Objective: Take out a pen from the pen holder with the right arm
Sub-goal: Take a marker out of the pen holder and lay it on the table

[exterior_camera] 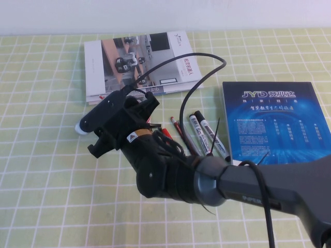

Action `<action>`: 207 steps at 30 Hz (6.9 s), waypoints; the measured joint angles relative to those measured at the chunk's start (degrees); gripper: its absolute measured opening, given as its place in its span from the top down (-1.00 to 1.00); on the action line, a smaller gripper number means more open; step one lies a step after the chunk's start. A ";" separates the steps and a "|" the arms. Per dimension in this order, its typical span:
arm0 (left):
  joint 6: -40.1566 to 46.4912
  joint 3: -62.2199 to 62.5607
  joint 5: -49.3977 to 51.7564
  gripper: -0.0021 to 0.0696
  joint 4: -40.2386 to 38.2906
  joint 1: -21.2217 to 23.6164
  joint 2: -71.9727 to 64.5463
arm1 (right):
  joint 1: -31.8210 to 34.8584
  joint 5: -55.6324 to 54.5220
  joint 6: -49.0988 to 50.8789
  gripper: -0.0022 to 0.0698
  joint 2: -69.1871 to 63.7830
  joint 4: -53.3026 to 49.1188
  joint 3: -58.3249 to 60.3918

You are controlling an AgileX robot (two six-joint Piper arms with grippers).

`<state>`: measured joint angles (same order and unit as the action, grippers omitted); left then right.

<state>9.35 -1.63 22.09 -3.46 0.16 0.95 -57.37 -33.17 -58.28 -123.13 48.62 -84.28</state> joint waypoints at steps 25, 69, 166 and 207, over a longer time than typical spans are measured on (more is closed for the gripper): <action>0.00 0.00 0.00 0.96 0.00 0.00 0.00 | 12.39 38.68 34.41 0.09 19.44 -21.95 1.43; 0.00 0.00 0.00 0.96 0.00 0.00 0.00 | 9.79 -17.75 53.70 0.03 15.89 -53.60 31.18; 0.00 0.00 0.00 0.96 0.00 0.00 0.00 | 10.56 16.85 23.23 0.71 35.34 -22.58 19.14; 0.00 0.00 0.00 0.96 0.00 0.00 0.00 | 22.95 86.40 55.19 0.71 0.46 -41.81 -24.54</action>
<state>9.35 -1.63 22.09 -3.46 0.16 0.95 -34.42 53.23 -3.09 -122.66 6.81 -108.82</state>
